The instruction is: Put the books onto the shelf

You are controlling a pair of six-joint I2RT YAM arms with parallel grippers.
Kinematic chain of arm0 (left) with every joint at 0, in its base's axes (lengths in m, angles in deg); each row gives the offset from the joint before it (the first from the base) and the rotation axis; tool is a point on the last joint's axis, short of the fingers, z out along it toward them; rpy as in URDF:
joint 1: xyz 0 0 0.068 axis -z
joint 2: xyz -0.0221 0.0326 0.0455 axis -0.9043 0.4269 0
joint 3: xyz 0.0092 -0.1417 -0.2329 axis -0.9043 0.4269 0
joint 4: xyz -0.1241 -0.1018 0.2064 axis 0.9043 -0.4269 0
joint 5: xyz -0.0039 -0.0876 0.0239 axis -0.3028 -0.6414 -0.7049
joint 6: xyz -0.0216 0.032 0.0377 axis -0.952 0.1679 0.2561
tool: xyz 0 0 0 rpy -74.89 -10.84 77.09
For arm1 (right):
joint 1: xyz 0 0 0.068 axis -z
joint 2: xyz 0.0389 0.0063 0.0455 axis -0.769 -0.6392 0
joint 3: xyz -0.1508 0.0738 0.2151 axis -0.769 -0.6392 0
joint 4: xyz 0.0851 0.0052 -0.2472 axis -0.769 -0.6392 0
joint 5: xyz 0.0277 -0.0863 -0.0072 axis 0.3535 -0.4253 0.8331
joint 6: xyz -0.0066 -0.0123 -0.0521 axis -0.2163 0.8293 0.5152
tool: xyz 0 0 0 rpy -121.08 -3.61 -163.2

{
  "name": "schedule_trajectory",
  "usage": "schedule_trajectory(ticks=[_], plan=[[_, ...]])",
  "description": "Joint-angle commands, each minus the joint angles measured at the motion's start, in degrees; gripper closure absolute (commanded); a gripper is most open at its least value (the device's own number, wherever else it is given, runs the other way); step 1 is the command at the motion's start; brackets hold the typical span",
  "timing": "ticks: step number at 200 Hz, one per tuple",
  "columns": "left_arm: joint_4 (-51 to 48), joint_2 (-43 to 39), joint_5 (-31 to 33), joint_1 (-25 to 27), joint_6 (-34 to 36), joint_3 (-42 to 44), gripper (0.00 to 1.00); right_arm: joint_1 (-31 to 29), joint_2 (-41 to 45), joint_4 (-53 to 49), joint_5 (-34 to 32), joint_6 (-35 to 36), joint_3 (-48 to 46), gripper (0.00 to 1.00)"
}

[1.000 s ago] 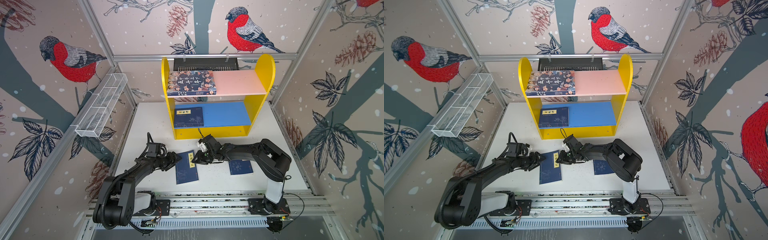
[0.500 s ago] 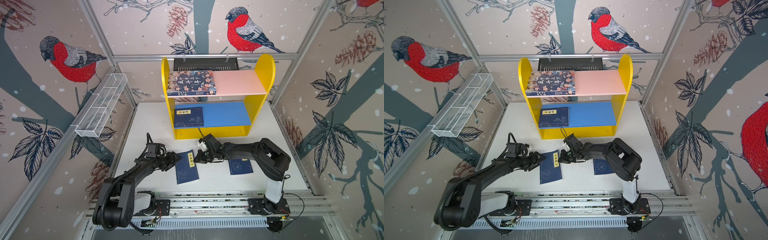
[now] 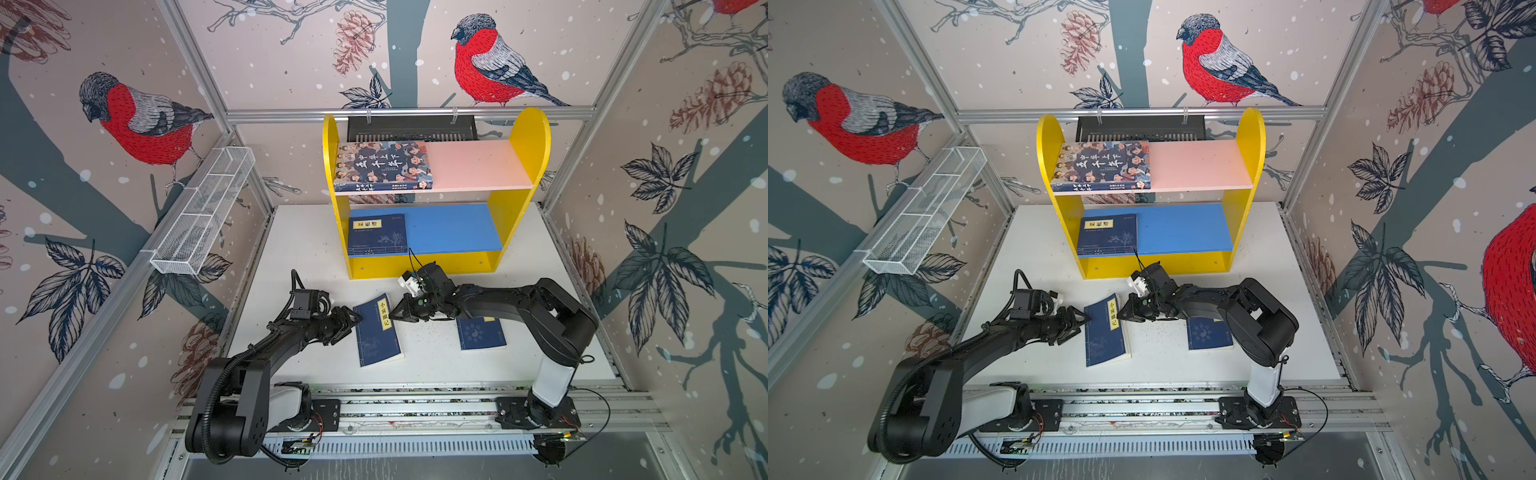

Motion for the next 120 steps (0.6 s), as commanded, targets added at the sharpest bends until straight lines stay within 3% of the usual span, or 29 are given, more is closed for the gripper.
schedule_trajectory(ticks=[1, 33, 78, 120], plan=[[3.9, 0.9, -3.0, 1.0, -1.3, 0.6, 0.37, 0.0, -0.9, 0.0, 2.0, 1.0, 1.1, 1.00], [4.5, 2.7, -2.5, 1.8, -1.4, 0.6, 0.39, 0.0, -2.1, -4.6, -0.6, 2.9, 2.7, 0.94], [6.9, 2.4, -3.0, 1.8, -2.8, 1.0, 0.48, -0.2, -3.1, -6.2, -2.3, 3.8, 3.5, 0.71], [9.6, 2.0, -5.3, 1.8, -5.3, 1.5, 0.52, -0.5, -3.5, -6.3, -2.2, 4.4, 4.3, 0.70]])
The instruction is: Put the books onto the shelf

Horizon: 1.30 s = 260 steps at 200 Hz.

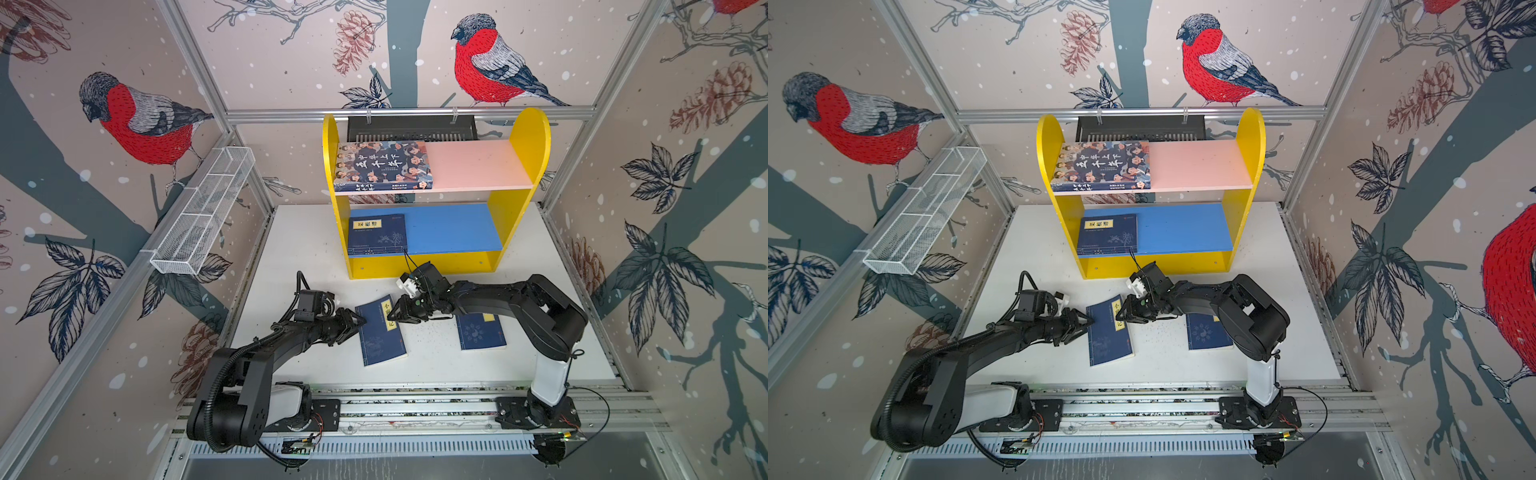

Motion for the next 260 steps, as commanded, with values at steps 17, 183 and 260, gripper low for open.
schedule_trajectory(ticks=[17, 183, 260], plan=[[3.8, -0.7, -2.5, 0.1, -2.2, 0.0, 0.52, -0.2, -0.5, 1.0, 0.3, 1.1, 0.4, 0.83], [13.4, -3.9, -10.6, -1.0, -10.7, 2.9, 0.41, 1.7, 8.2, 7.8, 9.5, -3.1, -1.0, 1.00], [23.1, -5.6, -15.2, 0.0, -19.3, 4.6, 0.63, 2.0, 7.2, 10.9, 11.0, -4.2, -2.5, 1.00]])
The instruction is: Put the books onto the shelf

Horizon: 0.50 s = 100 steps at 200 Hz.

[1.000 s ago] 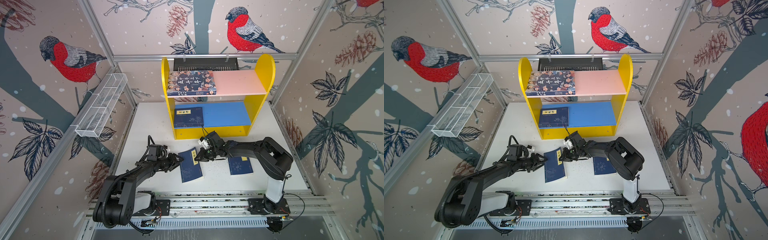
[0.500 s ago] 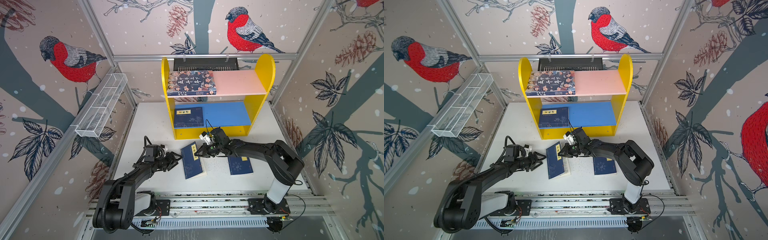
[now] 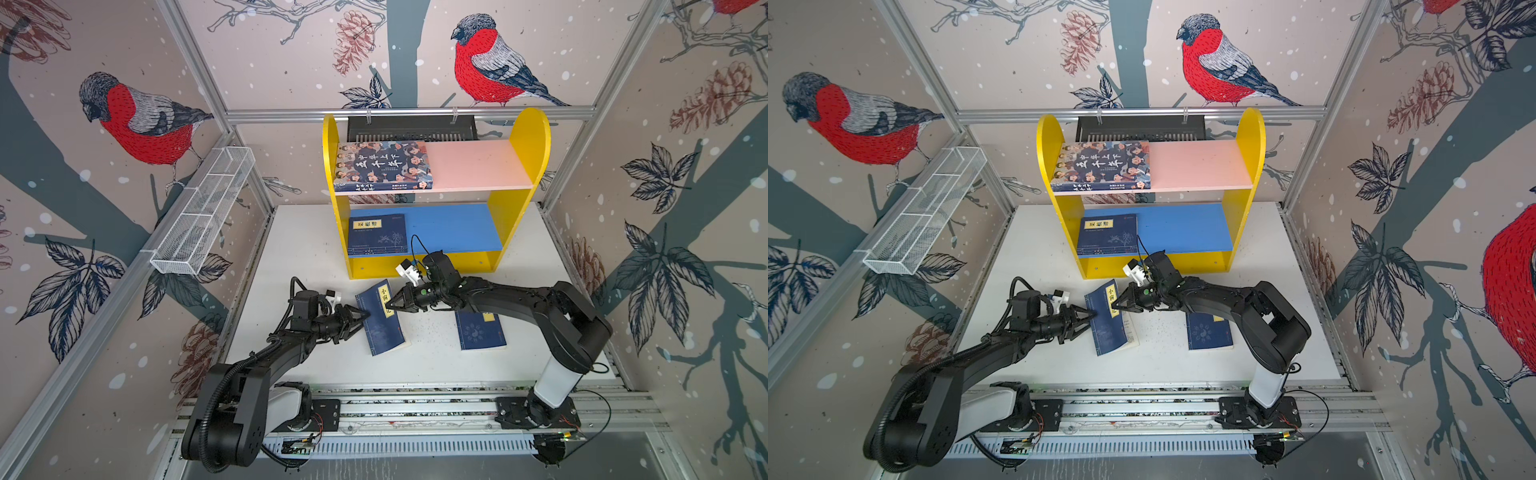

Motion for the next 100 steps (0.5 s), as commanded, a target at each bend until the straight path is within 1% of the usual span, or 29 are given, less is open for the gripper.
schedule_trajectory(ticks=[1, 8, 16, 38, 48, 58, 74, 100], plan=[[7.7, -0.4, -5.2, 0.3, -3.2, -0.2, 0.63, 0.0, -0.6, 3.5, 2.0, -1.0, -0.7, 1.00], [7.6, -0.5, -5.4, 0.3, -3.2, -0.2, 0.62, 0.1, -0.6, 4.0, 2.2, -1.4, -1.0, 1.00], [7.3, -0.5, -5.4, 0.3, -3.0, -0.4, 0.60, 0.3, -0.5, 5.4, 2.7, -2.1, -1.5, 1.00], [5.2, -0.7, -4.8, 0.3, -1.2, -0.7, 0.46, 1.2, 0.0, 8.0, 3.8, -3.8, -2.7, 1.00], [3.2, -0.8, -4.2, 0.3, 0.3, -1.1, 0.44, 1.4, 0.2, 8.2, 4.0, -3.9, -2.8, 1.00], [1.7, -0.9, -3.7, 0.3, 1.4, -1.3, 0.44, 1.5, 0.4, 8.2, 4.2, -3.9, -2.7, 1.00], [2.9, -0.9, -4.0, 0.3, 0.4, -1.1, 0.50, 1.5, 0.4, 7.8, 4.8, -3.8, -2.5, 1.00], [5.0, -1.1, -4.9, 0.3, -1.4, -0.8, 0.70, 1.4, -0.1, 7.3, 4.7, -3.3, -2.4, 1.00]])
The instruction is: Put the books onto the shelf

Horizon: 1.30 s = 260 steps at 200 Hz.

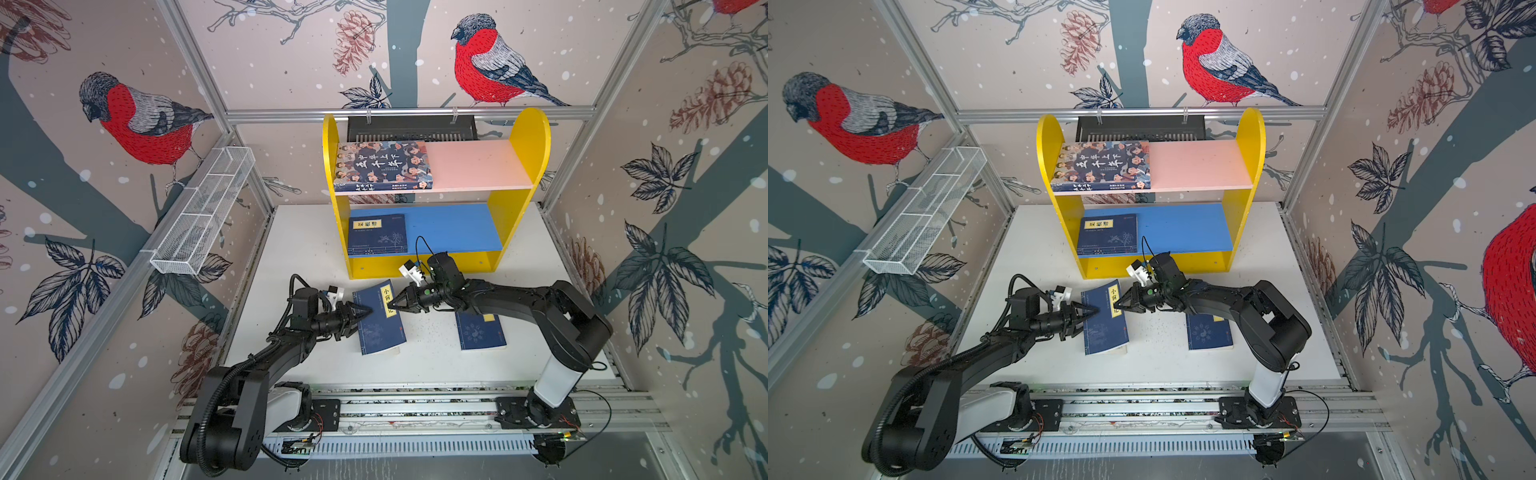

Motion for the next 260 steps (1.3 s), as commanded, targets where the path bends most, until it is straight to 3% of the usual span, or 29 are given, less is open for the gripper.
schedule_trajectory(ticks=[1, 35, 67, 93, 138, 179, 219, 260], plan=[[3.4, -0.4, -2.0, 0.0, -1.5, 0.1, 0.70, -0.2, 0.1, 2.1, 1.4, -0.2, 0.3, 1.00], [4.2, -0.7, -2.2, 0.0, -2.6, 0.1, 0.90, -0.4, -1.1, 1.8, 1.4, 0.2, 0.5, 0.97], [3.1, -1.6, -1.7, 0.0, -2.6, -0.4, 1.00, 0.3, -1.1, -5.1, -4.3, 3.2, 1.2, 0.64], [0.3, -2.3, -1.1, -0.1, -1.0, -1.5, 1.00, 1.9, 1.2, -8.3, -9.3, 2.9, -0.1, 0.55], [-6.9, -3.0, 1.5, -1.1, 4.5, -3.9, 1.00, 4.9, 10.4, -12.3, -16.9, 0.8, -4.6, 0.47], [-7.5, -3.3, 1.1, -1.5, 4.0, -6.0, 1.00, 4.6, 20.2, -10.9, -18.9, -3.5, -10.2, 0.44], [-9.5, -2.5, 2.3, -2.3, 3.8, -8.6, 1.00, 0.8, 30.4, -6.1, -21.4, -10.3, -16.7, 0.40], [-12.2, -0.3, -0.8, -3.0, 3.8, -12.4, 1.00, -5.4, 36.1, -4.1, -25.9, -14.9, -20.1, 0.37]])
